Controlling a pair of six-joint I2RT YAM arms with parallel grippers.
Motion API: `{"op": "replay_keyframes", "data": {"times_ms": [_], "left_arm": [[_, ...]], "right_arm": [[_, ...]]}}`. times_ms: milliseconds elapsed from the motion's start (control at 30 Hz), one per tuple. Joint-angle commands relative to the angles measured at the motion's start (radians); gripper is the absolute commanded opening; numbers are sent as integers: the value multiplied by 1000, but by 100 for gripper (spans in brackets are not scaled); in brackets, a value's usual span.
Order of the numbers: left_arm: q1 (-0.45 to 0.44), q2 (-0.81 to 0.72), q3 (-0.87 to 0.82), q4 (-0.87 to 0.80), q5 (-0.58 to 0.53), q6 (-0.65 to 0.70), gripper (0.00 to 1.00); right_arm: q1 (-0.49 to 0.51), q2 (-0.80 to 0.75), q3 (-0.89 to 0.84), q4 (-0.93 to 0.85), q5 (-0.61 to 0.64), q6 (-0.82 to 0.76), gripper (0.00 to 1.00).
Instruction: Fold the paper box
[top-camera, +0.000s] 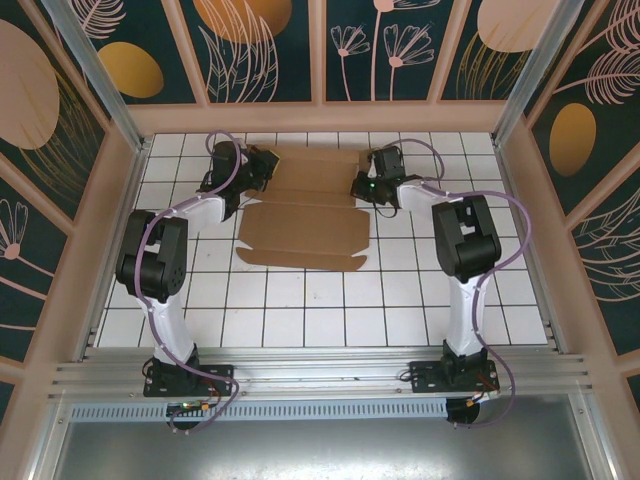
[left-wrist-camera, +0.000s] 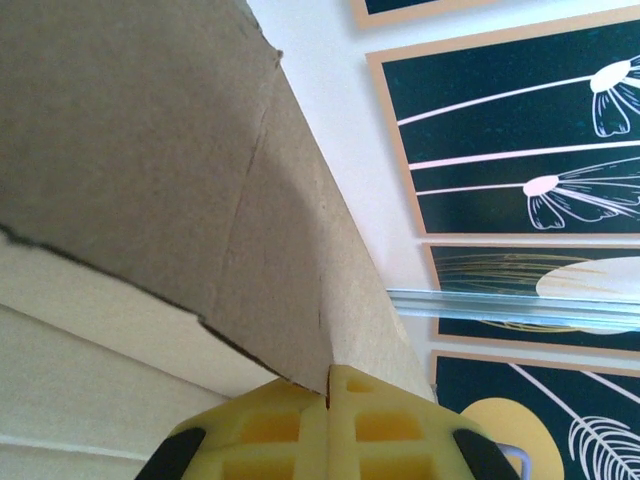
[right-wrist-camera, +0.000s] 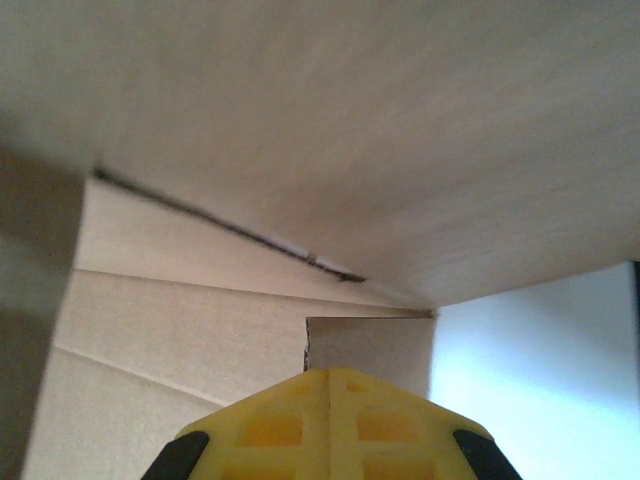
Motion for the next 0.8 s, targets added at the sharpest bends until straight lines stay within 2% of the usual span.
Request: {"op": "replay_keyframes", "data": {"times_ms": [0, 167, 333, 400, 633, 733, 767], "left_arm": [[4, 8, -24, 2, 5, -12, 0], [5, 5, -26, 1, 8, -15, 0], [8, 1, -20, -7, 6, -11, 0], [11, -2, -19, -10, 7, -10, 0], [18, -4, -24, -14, 6, -9, 0], [20, -1, -24, -13, 6, -10, 0], [19, 0, -23, -14, 9, -9, 0]], "right_arm": [[12, 67, 29, -42, 11, -13, 2], [9, 107, 23, -43, 20, -7, 2], [3, 10, -18, 1, 13, -23, 3], [-9, -64, -52, 42, -29, -44, 7], [-65, -291, -154, 64, -35, -189, 24], [-83, -364, -170, 33, 37, -263, 28], [-87, -382, -167, 16, 77, -293, 33]]}}
